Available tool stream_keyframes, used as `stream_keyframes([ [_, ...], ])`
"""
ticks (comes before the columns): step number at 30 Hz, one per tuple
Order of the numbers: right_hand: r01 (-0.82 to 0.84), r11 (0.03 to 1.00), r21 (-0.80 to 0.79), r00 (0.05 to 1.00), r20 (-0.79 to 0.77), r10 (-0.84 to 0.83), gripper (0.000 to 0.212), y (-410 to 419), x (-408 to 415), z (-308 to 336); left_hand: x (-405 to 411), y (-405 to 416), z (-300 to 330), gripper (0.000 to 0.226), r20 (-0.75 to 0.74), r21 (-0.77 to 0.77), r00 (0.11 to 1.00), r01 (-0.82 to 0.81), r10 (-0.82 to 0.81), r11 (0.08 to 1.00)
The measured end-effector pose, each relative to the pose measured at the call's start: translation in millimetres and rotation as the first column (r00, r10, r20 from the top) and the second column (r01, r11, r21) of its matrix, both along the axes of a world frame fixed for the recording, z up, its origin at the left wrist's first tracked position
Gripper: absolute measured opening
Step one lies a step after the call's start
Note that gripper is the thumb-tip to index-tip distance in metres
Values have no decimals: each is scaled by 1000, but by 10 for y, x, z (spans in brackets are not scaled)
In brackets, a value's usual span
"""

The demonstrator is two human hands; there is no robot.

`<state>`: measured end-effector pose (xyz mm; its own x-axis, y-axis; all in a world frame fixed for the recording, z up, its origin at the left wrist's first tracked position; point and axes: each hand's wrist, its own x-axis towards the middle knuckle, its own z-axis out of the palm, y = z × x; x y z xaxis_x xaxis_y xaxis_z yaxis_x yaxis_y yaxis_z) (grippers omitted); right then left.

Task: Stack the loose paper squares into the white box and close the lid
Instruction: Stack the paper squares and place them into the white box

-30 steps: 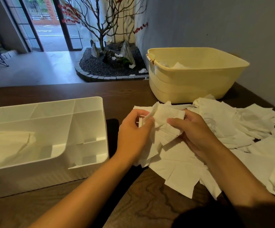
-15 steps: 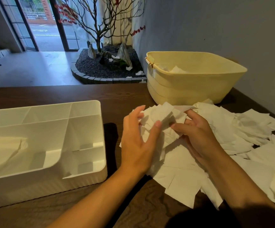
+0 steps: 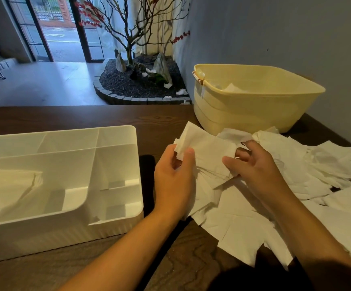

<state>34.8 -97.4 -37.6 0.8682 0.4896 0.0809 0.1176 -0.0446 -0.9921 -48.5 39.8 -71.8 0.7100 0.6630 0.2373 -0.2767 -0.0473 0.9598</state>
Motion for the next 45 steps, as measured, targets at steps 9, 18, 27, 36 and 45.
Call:
stream_keyframes([
  [9,-200,980,22,979,-28,200,42,-49,-47,56,-26,-21,24,14,-23,26,995,97,-97,995],
  [18,-195,981,-13,980,-27,195,52,6,-87,38,-54,37,80,21,-60,-257,986,133,-153,957],
  [27,3,958,287,987,-154,44,50,-79,2,190,-66,21,140,29,7,-307,988,151,-156,939],
  [36,-125,904,410,897,-343,279,58,-45,-13,140,-128,-28,191,19,17,-173,973,228,-229,958],
  [45,62,915,399,945,-318,75,40,-40,9,99,-133,-15,230,23,36,-269,971,237,-237,933],
])
